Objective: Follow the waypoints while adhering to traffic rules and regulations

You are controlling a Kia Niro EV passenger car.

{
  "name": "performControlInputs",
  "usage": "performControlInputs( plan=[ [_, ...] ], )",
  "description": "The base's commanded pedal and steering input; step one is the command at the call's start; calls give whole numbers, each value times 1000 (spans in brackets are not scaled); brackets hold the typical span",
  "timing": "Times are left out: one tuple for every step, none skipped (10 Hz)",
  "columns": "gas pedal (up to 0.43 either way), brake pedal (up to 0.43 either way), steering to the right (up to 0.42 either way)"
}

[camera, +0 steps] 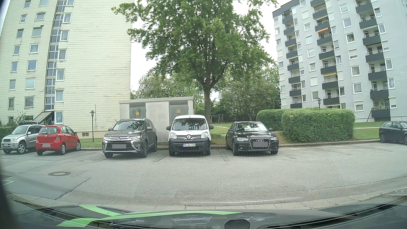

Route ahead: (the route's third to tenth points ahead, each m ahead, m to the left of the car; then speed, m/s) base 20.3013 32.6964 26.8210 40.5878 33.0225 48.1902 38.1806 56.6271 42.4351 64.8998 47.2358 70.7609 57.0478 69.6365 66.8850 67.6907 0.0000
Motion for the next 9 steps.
performControlInputs(
  plan=[
    [0,366,-380],
    [0,366,-380],
    [0,366,-380],
    [0,360,-380],
    [0,360,-380],
    [0,360,-380],
    [0,360,-380],
    [0,360,-380],
    [0,348,-380]
  ],
)
